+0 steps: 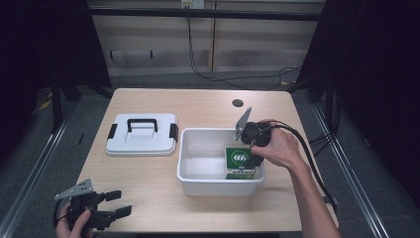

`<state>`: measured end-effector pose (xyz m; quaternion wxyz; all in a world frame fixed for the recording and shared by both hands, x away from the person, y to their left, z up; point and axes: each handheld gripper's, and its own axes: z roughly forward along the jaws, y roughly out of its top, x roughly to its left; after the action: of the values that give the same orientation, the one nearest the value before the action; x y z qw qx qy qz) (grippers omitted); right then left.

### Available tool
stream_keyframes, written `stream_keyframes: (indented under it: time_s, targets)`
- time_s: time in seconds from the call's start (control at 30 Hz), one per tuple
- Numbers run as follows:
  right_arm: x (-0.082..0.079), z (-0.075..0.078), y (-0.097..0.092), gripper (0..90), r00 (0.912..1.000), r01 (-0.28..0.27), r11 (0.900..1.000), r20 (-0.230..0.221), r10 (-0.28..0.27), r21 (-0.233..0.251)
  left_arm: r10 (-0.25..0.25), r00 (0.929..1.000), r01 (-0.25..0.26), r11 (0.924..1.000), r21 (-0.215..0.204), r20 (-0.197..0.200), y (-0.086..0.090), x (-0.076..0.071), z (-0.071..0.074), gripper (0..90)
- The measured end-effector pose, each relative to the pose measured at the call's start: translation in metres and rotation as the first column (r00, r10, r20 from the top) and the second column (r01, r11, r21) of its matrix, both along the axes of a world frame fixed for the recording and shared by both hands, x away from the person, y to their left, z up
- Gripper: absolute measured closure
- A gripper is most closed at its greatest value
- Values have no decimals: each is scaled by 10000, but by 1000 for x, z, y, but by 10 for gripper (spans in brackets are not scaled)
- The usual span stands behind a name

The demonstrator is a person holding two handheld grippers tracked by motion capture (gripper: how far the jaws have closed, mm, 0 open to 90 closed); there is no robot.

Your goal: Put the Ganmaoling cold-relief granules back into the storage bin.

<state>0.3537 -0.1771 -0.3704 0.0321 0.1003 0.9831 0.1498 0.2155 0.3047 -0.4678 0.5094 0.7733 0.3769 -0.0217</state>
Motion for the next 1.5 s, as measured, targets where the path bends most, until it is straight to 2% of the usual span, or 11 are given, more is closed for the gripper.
stream_keyframes:
  time_s: [0.13, 0.3, 0.47, 0.6, 0.7, 0.9, 1.17, 1.23, 1.33, 1.47, 1.5]
  targets:
    - [-4, 8, -8, 120, 9998, 199, 9975, 83, -205, 679, 19, 10000, -19, 10000, -14, -5, 0, 0, 0, 160]
    - [-8, 15, -13, 125, 9992, 366, 9926, 106, -381, 1157, 1, 10000, -1, 10000, -9, -27, 0, 0, 0, 160]
    - [-11, 20, -21, 127, 9985, 452, 9842, 235, -499, 1713, 5, 10000, -5, 10000, -4, -29, 0, 0, 0, 160]
    - [-13, 23, -29, 143, 9966, 798, 9750, 26, -821, 2073, -5, 10000, 5, 10000, 17, -6, 0, 0, 0, 160]
    - [-16, 24, -36, 143, 9967, 772, 9594, 43, -814, 2711, -19, 10000, 19, 10000, 6, -12, -1, 0, 0, 160]
    - [-24, 28, -51, 141, 9934, 1048, 9357, 95, -1147, 3369, 6, 10000, -6, 10000, 36, 14, -1, -1, 0, 160]
    - [-35, 30, -79, 164, 9822, 1461, 8788, 396, -1837, 4543, 0, 10000, 0, 10000, 26, -14, -1, 0, 0, 160]
    - [-39, 31, -85, 165, 9776, 1582, 8717, 503, -2043, 4639, 0, 10000, 0, 10000, 50, -8, -1, 0, 0, 160]
    - [-44, 32, -94, 169, 9742, 1690, 8706, 559, -2187, 4620, -5, 10000, 5, 10000, 82, -1, -1, 0, 0, 160]
    - [-50, 32, -105, 169, 9674, 1852, 8488, 599, -2460, 4953, 22, 10000, -22, 10000, 36, -34, -1, 0, 0, 160]
    - [-52, 32, -107, 168, 9651, 1940, 8477, 589, -2552, 4938, 18, 10000, -18, 10000, 37, -42, -1, 0, 0, 160]
